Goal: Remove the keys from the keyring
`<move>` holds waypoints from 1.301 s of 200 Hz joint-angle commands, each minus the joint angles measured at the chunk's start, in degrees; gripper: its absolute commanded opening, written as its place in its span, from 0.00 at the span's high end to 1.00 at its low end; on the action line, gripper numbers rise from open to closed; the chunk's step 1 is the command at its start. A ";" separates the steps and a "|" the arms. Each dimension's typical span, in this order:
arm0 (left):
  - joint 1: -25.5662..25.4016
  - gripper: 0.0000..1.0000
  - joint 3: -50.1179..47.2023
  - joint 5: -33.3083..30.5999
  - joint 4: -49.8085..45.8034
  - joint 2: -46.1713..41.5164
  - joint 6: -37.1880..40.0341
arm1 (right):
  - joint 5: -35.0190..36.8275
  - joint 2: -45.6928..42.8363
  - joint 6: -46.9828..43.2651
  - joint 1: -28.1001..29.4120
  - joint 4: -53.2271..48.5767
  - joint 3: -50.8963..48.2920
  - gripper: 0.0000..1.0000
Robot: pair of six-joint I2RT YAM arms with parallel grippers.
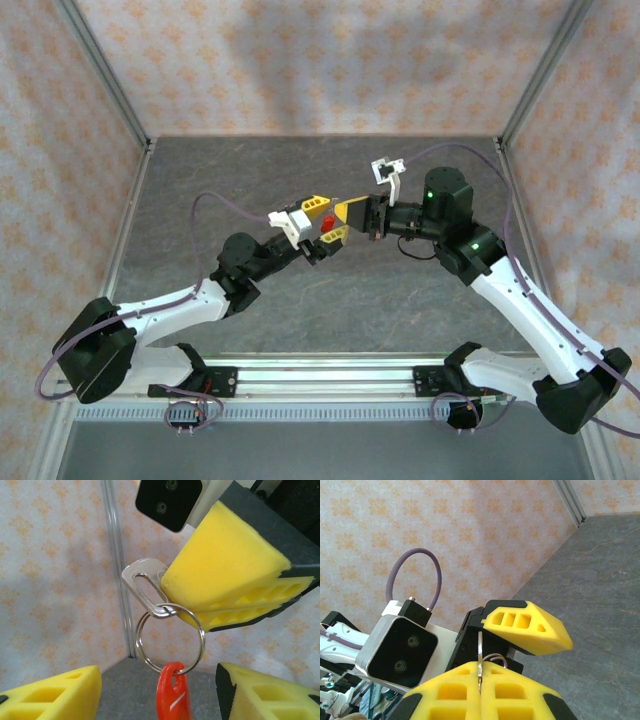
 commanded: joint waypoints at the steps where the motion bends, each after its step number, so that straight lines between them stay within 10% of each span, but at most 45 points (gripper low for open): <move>1: -0.03 0.39 2.70 -0.96 3.11 0.08 1.97 | -1.31 -1.08 0.84 -0.21 3.03 0.53 1.00; 43: -0.04 0.35 3.45 -1.40 3.20 0.09 2.77 | -1.60 -0.89 1.32 -0.21 3.71 0.36 1.00; 260: -0.04 0.80 3.59 -1.96 1.54 -2.20 3.80 | -1.18 -1.40 2.16 -0.20 5.39 -0.35 1.00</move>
